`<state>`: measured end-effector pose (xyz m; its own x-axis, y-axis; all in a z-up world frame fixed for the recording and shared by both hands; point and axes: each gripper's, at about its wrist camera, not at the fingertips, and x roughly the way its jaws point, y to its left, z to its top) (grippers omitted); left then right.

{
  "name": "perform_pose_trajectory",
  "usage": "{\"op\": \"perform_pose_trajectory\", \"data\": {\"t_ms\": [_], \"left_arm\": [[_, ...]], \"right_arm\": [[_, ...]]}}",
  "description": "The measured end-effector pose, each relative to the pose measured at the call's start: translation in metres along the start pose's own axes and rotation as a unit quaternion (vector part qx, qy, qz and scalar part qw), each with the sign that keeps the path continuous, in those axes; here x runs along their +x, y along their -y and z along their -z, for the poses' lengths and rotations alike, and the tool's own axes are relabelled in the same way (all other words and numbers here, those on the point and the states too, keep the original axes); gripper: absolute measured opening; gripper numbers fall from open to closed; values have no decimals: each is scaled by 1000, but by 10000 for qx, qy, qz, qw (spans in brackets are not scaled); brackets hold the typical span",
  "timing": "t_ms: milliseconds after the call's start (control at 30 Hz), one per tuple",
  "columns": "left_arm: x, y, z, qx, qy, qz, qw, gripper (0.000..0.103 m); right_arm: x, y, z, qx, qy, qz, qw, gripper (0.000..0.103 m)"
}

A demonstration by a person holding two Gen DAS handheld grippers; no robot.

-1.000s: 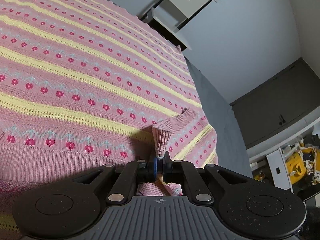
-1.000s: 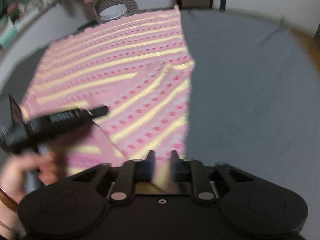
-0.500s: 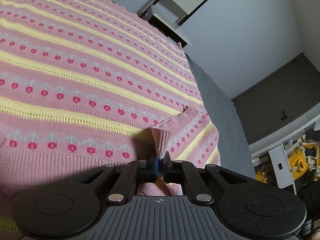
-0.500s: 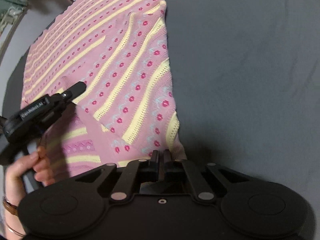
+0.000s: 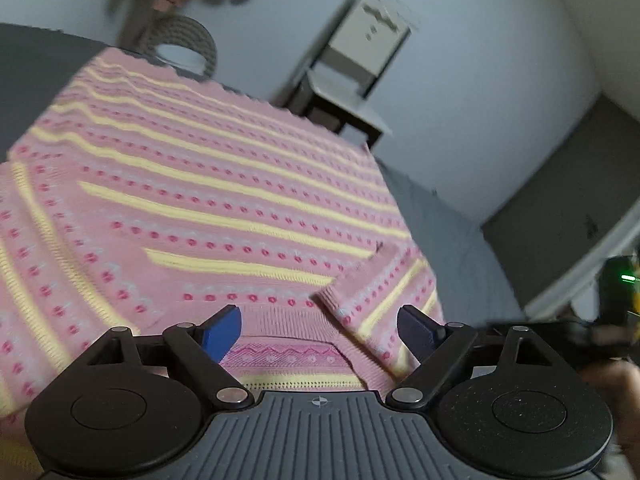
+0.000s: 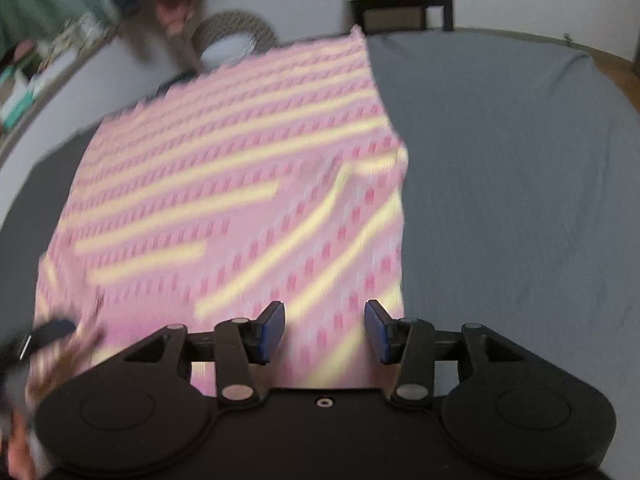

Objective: Fold clothes

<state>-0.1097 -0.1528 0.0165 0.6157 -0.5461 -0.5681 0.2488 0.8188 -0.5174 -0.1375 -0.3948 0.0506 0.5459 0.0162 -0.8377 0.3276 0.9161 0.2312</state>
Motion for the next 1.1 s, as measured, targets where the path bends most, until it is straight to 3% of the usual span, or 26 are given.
{"op": "perform_pose_trajectory", "data": {"t_ms": [67,100,167,233,300,433,533,633,767,833,933,1033,1100], "left_arm": [[-13,-7,-5,-36,246,-171,9995,86],[-19,-12,-9,-21,369,-299,9989,86],[-31,-27,-19,-34,557,-555,9969,86],[-44,-49,-30,-180,735,-886,9932,86],[-58,-76,-39,-515,905,-1247,9867,86],[-75,-128,-47,-1094,1203,-1773,9706,86],[-75,-160,-54,-1334,1238,-1985,9631,86],[-67,-177,-70,-1518,1165,-1866,9636,86],[-55,-200,-91,-1762,1066,-1705,9636,86],[-36,-213,-105,-1895,709,-1573,9666,86],[-12,-223,-120,-2048,252,-1421,9681,86],[8,-228,-129,-2075,40,-1382,9684,86],[19,-228,-133,-1901,-127,-1468,9706,86]], "right_arm": [[13,1,-15,141,264,-83,9995,47],[20,3,-20,185,444,-185,9987,57],[37,9,-26,372,603,-96,9974,63],[61,17,-27,654,444,143,9968,63],[66,17,-21,631,686,193,9955,65],[55,-18,-7,26,1183,234,9927,65],[49,-75,10,-861,1351,-556,9855,67],[55,-147,42,-1885,1203,-1553,9622,82],[62,-229,93,-3197,1130,-2065,9178,94],[62,-260,116,-3628,1239,-2132,8986,103],[51,-291,144,-3988,1504,-2162,8784,103],[46,-314,172,-4267,1851,-1854,8656,103],[50,-324,188,-4658,1941,-1462,8509,103]]}}
